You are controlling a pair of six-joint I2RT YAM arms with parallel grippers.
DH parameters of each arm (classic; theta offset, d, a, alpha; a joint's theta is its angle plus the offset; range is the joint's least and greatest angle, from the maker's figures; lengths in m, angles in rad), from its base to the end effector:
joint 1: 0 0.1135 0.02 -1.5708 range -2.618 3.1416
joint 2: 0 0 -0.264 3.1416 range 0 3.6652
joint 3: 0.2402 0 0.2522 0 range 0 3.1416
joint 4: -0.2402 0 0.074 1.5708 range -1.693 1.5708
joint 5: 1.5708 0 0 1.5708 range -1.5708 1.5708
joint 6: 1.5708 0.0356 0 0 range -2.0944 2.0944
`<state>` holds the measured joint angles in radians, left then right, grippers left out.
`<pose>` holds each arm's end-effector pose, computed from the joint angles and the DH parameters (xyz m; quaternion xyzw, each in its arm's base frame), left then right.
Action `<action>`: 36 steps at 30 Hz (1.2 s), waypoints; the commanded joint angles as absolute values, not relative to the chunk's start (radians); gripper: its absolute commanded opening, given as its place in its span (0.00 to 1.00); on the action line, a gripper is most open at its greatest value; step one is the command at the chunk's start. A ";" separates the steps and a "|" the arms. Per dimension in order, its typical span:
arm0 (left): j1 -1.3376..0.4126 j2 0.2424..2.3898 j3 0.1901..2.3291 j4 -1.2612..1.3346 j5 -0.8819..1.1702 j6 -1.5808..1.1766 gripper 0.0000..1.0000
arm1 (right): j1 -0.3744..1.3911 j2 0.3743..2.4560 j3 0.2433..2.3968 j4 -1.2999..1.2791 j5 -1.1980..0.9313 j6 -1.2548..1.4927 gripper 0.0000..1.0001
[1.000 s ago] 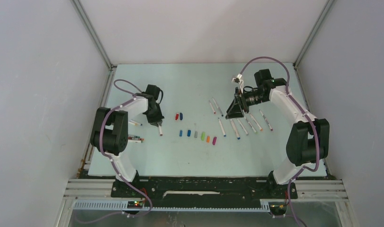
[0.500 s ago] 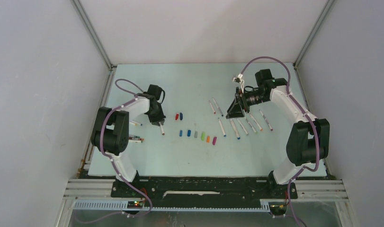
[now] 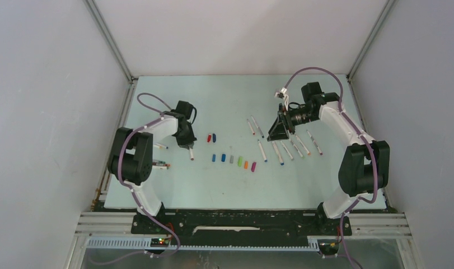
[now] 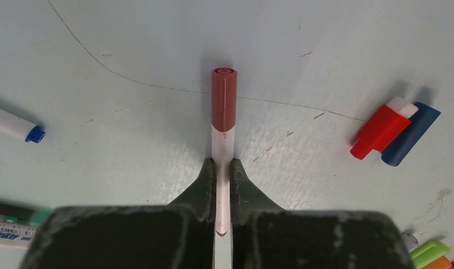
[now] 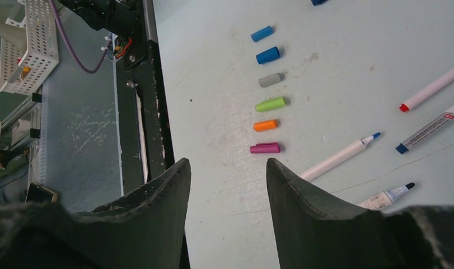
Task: Open the pen caps
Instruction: Pick up the pen from the center of the board.
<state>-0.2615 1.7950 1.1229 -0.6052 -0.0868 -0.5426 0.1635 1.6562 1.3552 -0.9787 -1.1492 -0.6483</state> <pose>0.3287 -0.0848 0.1605 -0.1447 0.9777 -0.0177 0.1512 0.3101 0.0841 0.2764 -0.4003 0.7319 0.4928 0.2473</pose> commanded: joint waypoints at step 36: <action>-0.564 1.317 0.936 0.628 0.382 -0.858 0.00 | 0.347 1.494 1.210 0.043 -1.260 0.423 0.68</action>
<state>-0.5335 1.2915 0.8661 0.4965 0.3710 -0.8230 0.3393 1.5501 1.2133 -0.0998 -1.2385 0.3103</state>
